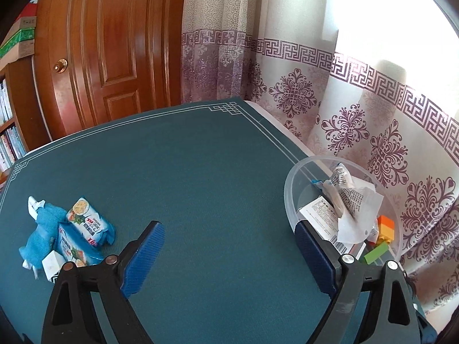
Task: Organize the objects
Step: 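Move the left gripper to the blue cloth bundle and grasp it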
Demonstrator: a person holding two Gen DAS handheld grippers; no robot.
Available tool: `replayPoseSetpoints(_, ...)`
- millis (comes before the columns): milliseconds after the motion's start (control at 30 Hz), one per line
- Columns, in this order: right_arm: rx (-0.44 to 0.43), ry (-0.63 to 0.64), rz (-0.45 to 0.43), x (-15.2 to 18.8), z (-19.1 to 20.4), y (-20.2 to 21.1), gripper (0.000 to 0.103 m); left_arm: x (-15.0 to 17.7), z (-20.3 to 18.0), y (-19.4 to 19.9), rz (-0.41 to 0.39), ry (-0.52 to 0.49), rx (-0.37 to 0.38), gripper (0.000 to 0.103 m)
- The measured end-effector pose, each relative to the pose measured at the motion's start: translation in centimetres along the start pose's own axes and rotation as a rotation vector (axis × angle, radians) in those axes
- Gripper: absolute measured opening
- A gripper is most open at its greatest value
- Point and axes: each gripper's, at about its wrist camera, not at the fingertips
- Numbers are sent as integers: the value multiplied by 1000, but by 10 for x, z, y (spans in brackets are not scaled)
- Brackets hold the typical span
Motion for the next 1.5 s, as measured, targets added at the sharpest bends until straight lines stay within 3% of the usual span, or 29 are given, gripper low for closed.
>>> replayPoseSetpoints(333, 29, -10, 5, 0, 1, -1, 68, 18, 61, 14, -20, 110, -86, 100)
replayPoseSetpoints(967, 105, -34, 16, -2, -1, -3, 68, 49, 175, 28, -31, 330, -244, 100)
replayPoseSetpoints(1267, 122, -34, 24, -2, 1, -3, 68, 50, 212, 27, -39, 356, -314, 100)
replayPoseSetpoints(1500, 77, 0, 53, -5, 20, -6, 68, 46, 227, 8, -3, 326, -354, 100)
Point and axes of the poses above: each gripper's, at about its wrist camera, not at the fingertips, and y roughly against the way its jaws point, z to its left, x to its underside, and after that the axes turned 7 degrees about z, right-handed
